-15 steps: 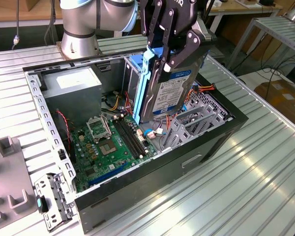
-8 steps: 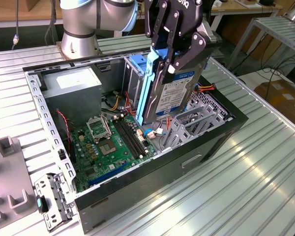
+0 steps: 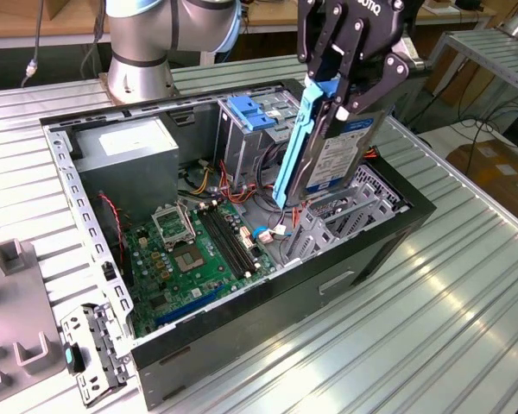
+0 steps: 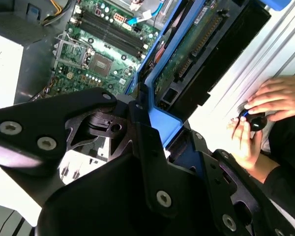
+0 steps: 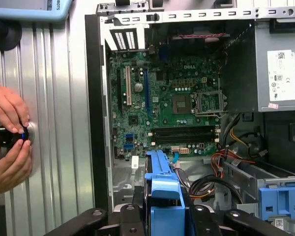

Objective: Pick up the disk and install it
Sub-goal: 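Insert the disk into the insertion slot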

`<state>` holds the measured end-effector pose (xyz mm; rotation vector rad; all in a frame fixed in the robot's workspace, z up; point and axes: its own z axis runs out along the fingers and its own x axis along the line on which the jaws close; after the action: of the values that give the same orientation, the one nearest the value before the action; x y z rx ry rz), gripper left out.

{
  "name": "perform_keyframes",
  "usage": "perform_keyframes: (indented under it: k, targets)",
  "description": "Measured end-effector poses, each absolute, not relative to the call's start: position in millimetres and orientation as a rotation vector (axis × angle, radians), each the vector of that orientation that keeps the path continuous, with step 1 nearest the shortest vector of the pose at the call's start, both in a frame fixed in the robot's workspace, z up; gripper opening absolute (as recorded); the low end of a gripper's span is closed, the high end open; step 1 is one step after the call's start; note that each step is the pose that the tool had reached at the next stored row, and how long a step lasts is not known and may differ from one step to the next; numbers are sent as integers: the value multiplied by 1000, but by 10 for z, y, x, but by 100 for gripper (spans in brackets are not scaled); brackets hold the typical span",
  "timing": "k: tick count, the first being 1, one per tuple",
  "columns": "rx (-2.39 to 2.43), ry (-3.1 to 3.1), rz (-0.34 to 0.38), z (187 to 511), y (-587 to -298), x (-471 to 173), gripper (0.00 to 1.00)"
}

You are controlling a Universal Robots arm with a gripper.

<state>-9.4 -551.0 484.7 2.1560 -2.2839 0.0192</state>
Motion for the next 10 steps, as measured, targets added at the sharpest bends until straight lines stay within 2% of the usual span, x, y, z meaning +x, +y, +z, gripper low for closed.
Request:
perform_keyframes:
  k: [10]
  targets:
    - [2162,-2278,19,4806,-5601,141,37]
